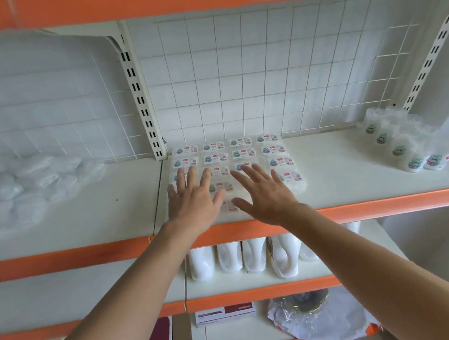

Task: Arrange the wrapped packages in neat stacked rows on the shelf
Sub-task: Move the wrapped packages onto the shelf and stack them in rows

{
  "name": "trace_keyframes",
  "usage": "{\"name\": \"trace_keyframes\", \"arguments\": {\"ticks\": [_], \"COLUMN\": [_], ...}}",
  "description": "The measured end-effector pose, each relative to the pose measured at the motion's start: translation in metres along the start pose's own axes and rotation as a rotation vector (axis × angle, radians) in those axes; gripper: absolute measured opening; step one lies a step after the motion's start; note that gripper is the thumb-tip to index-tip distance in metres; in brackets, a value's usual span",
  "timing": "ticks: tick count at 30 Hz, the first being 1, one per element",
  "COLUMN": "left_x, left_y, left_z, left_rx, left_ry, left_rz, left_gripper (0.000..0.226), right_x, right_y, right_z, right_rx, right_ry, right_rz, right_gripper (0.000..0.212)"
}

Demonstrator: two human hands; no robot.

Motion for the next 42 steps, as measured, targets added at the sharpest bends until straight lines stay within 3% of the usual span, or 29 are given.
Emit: {"name": "trace_keyframes", "arguments": {"ticks": [9, 20, 30, 37, 42], "left_x": [-0.085, -0.226, -0.343, -0.352, -0.357], "left_y": [-0.022, -0.029, -0.021, -0.006, 0.003], "left_z": [-0.038, -0.025, 0.030, 0.067, 0.091], "left_rx": [0.066, 0.072, -0.037, -0.074, -0.139], "left_ry": [-0.205, -0.318, -0.200, 0.005, 0.022], "left_rz": [0.059, 0.028, 0.016, 0.056, 0.097], "left_gripper": [0.066, 0.063, 0.061, 0.057, 0.057], "right_x": [-0.076, -0.193, -0.280, -0.291, -0.286], "right_y": [0.003, 0.036, 0.077, 0.098, 0.106], "right_z": [0.036, 0.122, 0.217, 0.250, 0.275], "right_rx": [0.033, -0.021, -0.102, -0.129, -0.172], "right_ry": [-0.153, -0.291, -0.218, -0.107, -0.052], "right_rz": [0.075, 0.006, 0.021, 0.043, 0.111], "right_gripper": [0.072, 0.073, 0.071, 0.072, 0.072]}}
Point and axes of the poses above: each hand's wrist, its own z-axis towards the middle knuckle, its own y-axis out of the palm, x = y × z, the point moved 7 cm from there along z, towards the middle knuckle, and after that the axes turned 10 degrees about -y, right-handed, at the moved point
